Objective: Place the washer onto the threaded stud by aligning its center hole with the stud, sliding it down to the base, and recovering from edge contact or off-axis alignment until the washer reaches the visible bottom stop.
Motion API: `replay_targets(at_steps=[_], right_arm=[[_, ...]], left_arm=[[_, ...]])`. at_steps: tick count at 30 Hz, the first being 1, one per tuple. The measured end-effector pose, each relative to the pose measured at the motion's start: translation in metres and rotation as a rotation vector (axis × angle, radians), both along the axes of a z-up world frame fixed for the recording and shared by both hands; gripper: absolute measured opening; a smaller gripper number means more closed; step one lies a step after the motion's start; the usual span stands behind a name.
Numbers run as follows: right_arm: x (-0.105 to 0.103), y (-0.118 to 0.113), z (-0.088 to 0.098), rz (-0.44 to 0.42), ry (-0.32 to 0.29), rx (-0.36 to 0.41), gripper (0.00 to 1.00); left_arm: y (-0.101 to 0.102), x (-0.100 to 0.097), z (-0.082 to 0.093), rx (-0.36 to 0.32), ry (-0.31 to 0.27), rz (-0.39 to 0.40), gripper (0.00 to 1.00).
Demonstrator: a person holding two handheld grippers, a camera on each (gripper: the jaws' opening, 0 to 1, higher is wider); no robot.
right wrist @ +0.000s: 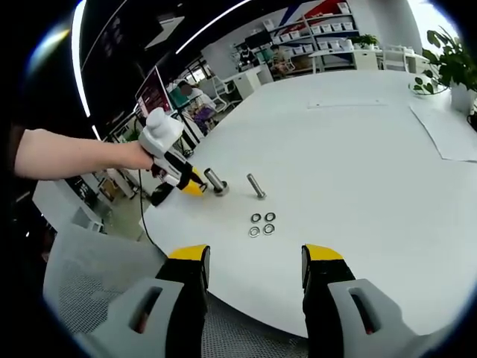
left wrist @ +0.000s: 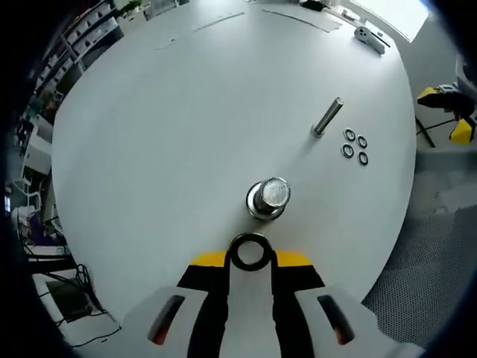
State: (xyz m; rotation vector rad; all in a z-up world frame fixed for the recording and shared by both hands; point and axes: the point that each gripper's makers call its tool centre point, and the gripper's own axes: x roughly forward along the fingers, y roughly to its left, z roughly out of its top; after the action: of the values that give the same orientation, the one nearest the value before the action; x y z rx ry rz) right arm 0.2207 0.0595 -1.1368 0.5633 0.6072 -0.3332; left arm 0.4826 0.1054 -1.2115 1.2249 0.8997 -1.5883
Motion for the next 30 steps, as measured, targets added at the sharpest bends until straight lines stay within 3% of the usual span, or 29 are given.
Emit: replay_targets(at_steps=[17,30], right_arm=[[0.001,-0.003,-0.001,-0.004,-0.001,0.004,0.52],[0.001,-0.001,0.002,-0.005,-0.009,0.005,0.52]], left_arm=[[-0.017,-0.010,0.040,-0.051,0.016,-0.036,0.19],[-0.024,-0.024,0.049,-0.048,0.009,-0.096,0.19]])
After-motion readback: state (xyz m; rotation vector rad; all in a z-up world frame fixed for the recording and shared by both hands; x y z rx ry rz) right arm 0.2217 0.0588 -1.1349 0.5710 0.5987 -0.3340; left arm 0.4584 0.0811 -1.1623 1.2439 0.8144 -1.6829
